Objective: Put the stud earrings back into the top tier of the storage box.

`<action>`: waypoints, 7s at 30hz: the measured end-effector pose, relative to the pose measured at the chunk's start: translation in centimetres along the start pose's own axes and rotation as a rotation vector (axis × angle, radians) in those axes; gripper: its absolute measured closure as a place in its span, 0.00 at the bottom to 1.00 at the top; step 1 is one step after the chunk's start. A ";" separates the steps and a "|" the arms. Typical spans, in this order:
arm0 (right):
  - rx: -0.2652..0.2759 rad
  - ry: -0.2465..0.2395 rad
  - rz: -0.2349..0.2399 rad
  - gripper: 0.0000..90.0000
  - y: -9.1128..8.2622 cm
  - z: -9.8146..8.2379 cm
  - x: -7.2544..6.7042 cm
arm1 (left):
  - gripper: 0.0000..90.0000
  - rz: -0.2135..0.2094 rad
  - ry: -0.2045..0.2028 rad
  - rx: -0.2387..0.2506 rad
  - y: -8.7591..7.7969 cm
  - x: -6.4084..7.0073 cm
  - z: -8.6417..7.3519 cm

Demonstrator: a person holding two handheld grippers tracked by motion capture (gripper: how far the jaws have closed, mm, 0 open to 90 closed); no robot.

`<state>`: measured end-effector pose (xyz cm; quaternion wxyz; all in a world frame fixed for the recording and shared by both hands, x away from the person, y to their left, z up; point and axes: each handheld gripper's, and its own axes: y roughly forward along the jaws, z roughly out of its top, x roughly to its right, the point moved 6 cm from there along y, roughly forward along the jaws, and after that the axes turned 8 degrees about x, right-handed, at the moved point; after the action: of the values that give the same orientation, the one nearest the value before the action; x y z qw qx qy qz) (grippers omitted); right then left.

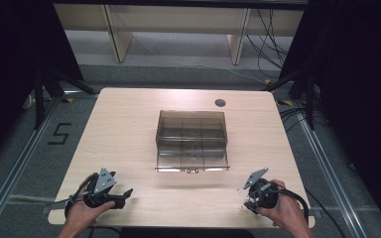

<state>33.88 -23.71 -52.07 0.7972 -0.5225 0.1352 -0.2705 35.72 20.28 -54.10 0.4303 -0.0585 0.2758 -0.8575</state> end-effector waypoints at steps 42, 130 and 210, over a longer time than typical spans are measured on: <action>-0.177 -0.094 0.113 1.00 1.3 2.3 -1.1 | 0.17 0.003 -0.022 0.018 -0.1 0.1 0.1; -0.242 -0.305 0.195 0.95 4.2 6.5 -4.9 | 0.17 0.006 -0.010 0.030 -0.2 0.0 0.3; -0.091 -0.270 0.114 0.97 -6.5 14.2 0.9 | 0.17 0.011 -0.030 0.032 -0.2 0.1 0.2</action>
<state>39.81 -15.42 -40.23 0.7977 -0.5812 0.0682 -0.1457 35.62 20.22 -53.88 0.4397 -0.0630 0.2559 -0.8586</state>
